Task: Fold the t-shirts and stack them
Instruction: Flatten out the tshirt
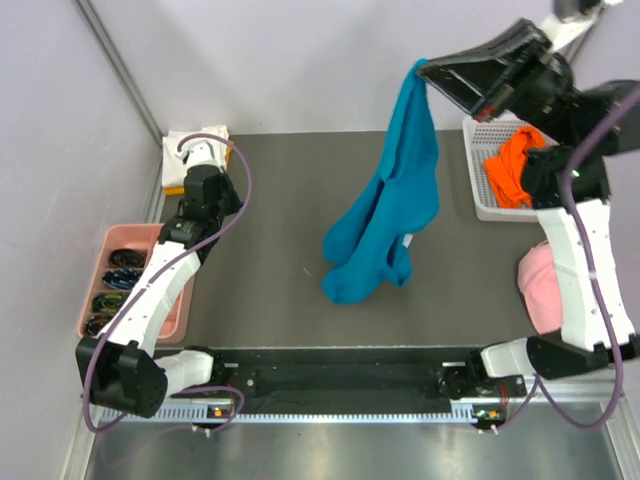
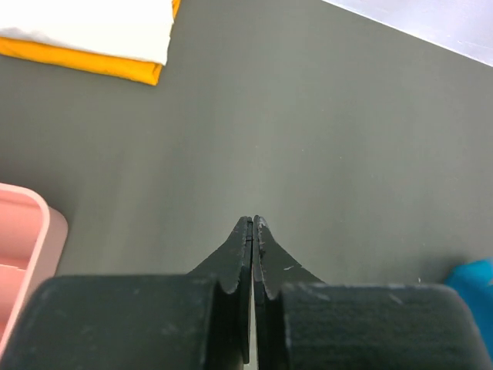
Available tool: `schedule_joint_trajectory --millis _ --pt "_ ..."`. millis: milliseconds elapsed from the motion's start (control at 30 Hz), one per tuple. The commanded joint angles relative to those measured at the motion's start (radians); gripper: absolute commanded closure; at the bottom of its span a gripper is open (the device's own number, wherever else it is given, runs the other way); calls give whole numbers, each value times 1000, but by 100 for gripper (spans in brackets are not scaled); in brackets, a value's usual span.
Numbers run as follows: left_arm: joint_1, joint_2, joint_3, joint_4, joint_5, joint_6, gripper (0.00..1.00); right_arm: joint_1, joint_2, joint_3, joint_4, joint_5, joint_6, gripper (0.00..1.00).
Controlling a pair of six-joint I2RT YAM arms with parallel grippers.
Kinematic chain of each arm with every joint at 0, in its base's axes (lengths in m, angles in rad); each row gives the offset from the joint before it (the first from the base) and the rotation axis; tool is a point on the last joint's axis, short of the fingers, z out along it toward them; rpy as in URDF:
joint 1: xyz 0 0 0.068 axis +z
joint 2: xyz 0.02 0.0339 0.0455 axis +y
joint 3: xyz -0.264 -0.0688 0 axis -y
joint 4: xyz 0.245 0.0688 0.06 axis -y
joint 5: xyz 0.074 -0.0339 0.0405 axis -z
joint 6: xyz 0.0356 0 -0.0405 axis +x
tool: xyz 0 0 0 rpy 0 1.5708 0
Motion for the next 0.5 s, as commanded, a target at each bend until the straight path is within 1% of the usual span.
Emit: schedule_joint_trajectory --millis 0,33,100,133,233,300,367,400,433,467 --pt "3 -49 -39 71 25 -27 100 104 203 119 -13 -10 37 100" --pt "3 -54 -46 70 27 -28 100 145 282 191 -29 -15 29 100" --pt "3 -66 -65 70 15 -28 100 176 365 279 -95 -15 9 100" --pt "3 -72 -71 70 12 -30 100 200 443 369 -111 -19 9 100" --pt "3 -80 -80 59 4 -25 100 216 569 483 -119 -33 58 100" --pt "3 -83 -86 58 -4 -22 100 216 586 476 -110 -39 57 100" --pt "3 -81 -91 61 -5 -20 100 196 561 390 -139 -21 -17 100" --pt "3 -78 -92 62 -4 -19 100 185 539 341 -150 -9 -40 100" --pt "2 -69 -91 64 -4 -17 100 167 516 236 -159 19 -85 100" --pt "3 -65 -89 67 -1 -16 100 126 466 182 -162 31 -103 100"
